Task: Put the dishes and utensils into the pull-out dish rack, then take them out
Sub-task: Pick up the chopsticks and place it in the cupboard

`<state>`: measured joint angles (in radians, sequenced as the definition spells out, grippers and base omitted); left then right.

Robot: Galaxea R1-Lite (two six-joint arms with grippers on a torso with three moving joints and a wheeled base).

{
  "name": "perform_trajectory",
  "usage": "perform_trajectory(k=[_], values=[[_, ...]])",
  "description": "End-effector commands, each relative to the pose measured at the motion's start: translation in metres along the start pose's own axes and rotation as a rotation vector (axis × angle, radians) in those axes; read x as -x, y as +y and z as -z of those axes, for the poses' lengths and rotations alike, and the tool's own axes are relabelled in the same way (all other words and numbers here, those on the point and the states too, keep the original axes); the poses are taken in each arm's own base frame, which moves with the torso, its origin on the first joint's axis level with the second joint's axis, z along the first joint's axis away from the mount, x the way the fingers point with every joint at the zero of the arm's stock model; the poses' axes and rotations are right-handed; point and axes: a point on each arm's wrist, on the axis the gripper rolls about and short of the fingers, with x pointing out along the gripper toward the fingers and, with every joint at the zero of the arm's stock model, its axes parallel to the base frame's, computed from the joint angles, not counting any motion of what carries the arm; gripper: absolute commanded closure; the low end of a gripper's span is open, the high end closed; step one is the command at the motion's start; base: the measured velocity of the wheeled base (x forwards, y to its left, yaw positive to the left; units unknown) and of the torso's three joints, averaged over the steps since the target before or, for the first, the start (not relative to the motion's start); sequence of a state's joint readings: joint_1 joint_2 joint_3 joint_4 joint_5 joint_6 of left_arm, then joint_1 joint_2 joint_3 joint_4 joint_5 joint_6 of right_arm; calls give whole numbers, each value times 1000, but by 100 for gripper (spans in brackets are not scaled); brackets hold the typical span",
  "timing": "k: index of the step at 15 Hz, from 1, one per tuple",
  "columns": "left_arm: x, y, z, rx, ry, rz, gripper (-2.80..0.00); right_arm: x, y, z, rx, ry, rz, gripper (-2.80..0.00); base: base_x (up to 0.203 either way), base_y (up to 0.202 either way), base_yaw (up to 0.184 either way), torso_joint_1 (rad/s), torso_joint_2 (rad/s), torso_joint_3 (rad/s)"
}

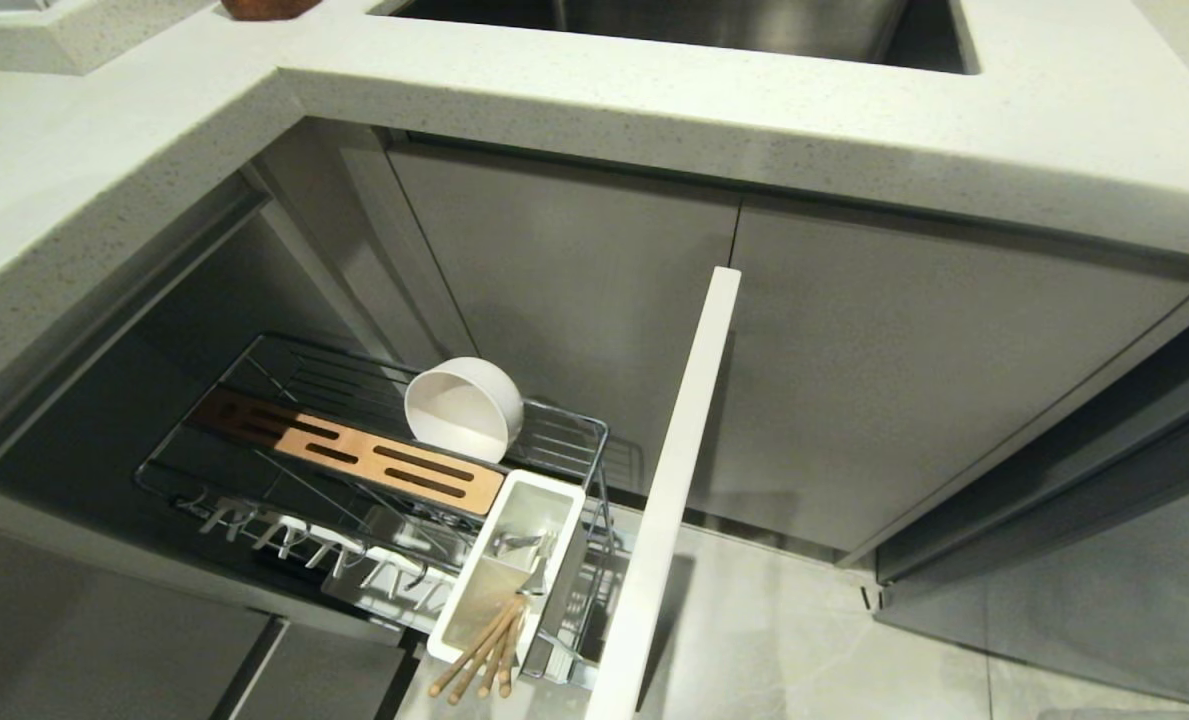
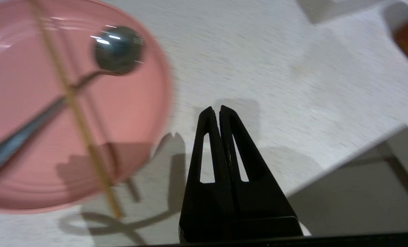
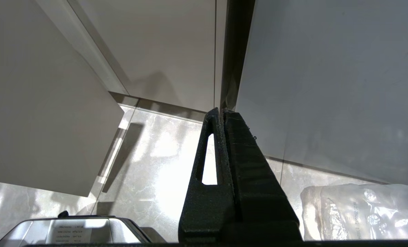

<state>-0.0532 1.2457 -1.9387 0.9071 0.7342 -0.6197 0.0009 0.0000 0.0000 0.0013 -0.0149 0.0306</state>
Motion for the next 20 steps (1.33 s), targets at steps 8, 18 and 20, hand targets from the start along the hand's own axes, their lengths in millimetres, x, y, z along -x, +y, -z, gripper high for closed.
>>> perform_trajectory(k=[8, 18, 20], values=[[-20, 38, -3, 47, 74, -215, 0, 0, 0, 1, 0, 3, 1, 0, 0, 0, 0, 0, 0, 0], [-46, 48, 13, 37, 172, -241, -280, 0, 0, 1, 0, 3, 0, 0, 0, 0, 0, 0, 0, 0], [-50, 48, 15, 32, 186, -247, -280, 0, 0, 1, 0, 3, 1, 0, 0, 0, 0, 0, 0, 0]])
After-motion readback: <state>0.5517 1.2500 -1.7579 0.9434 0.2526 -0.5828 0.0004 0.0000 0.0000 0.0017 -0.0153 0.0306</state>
